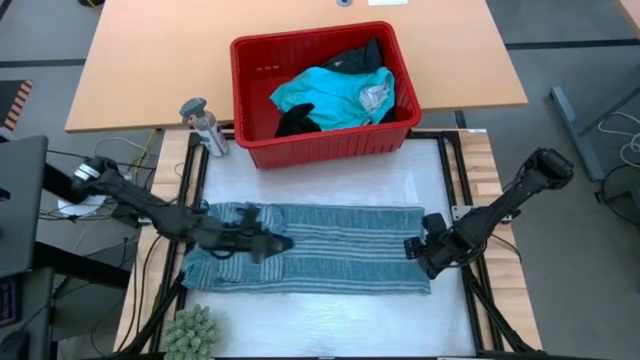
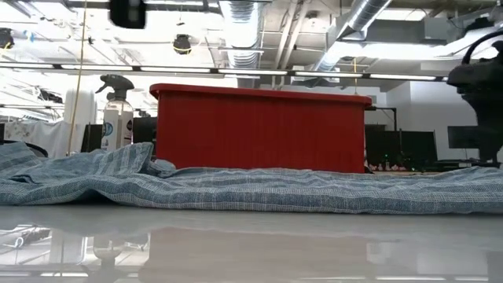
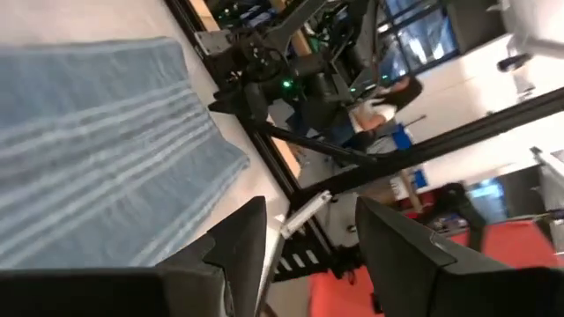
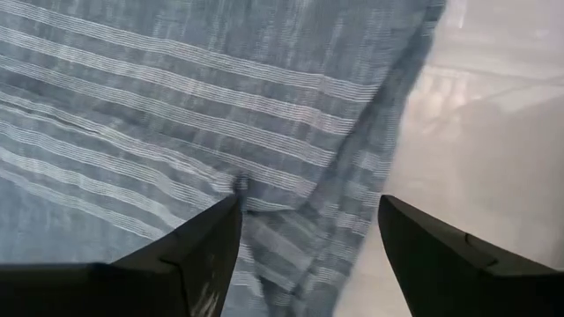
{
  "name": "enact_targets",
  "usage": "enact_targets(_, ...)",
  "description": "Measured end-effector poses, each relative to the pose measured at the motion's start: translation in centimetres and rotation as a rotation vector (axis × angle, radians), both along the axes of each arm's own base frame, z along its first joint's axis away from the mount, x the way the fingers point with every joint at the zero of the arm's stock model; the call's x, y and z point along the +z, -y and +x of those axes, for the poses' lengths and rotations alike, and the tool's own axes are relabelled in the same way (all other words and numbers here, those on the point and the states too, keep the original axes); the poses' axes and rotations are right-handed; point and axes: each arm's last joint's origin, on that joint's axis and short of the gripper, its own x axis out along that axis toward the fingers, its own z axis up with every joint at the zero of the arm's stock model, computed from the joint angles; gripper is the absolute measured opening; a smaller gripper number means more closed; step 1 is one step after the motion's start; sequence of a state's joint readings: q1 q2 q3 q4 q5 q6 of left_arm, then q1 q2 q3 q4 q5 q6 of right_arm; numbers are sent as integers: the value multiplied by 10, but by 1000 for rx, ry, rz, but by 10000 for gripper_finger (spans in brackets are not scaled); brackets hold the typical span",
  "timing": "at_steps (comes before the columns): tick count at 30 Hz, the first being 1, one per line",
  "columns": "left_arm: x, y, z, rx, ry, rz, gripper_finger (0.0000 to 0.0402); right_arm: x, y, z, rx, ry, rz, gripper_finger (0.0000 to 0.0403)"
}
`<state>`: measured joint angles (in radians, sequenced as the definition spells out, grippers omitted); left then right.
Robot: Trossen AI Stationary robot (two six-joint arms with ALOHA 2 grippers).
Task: Fold Laundry from Bin
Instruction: Fold the patterned blue shirt
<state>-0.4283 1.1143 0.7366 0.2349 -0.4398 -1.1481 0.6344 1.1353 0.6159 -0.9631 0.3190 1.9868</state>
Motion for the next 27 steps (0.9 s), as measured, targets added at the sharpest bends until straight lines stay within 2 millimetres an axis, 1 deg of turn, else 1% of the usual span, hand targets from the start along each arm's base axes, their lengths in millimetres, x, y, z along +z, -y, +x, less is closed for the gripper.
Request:
enact_targets(3, 7, -3, 33, 23, -18, 46, 165, 1, -2, -5, 0, -10, -10, 293)
enact_targets(6, 11, -7, 70, 18, -31, 101, 165, 3, -6, -9, -5, 62, -33, 293)
enact_targets(8, 9, -11, 96, -4, -39, 137, 165, 6, -9, -12, 2, 106, -48, 293)
enact_targets(10, 1, -17, 122, -47, -68, 144, 165, 7, -12, -17, 15, 116, -47, 293)
enact_targets(12, -9, -21, 147, -104, -81, 139, 165, 7, -14, -22, 25, 87, -31, 293)
enact_targets(13, -16, -24, 159, -130, -85, 140, 165, 7, -15, -24, 29, 74, -20, 293)
enact_targets(15, -23, -28, 179, -172, -63, 133, 165, 6, -17, -25, 35, 64, 8, 297)
enact_targets(18, -32, -33, 200, -223, -52, 126, 165, 6, -18, -24, 17, 58, 36, 316)
enact_targets(22, -51, -37, 222, -292, -81, 110, 165, 6, -15, -20, -17, 35, 64, 359)
enact_targets(24, -57, -38, 228, -320, -93, 102, 165, 8, -14, -17, -2, 48, 91, 377)
enact_targets(27, -58, -38, 233, -355, -80, 88, 165, 10, -13, -16, 5, 113, 61, 391)
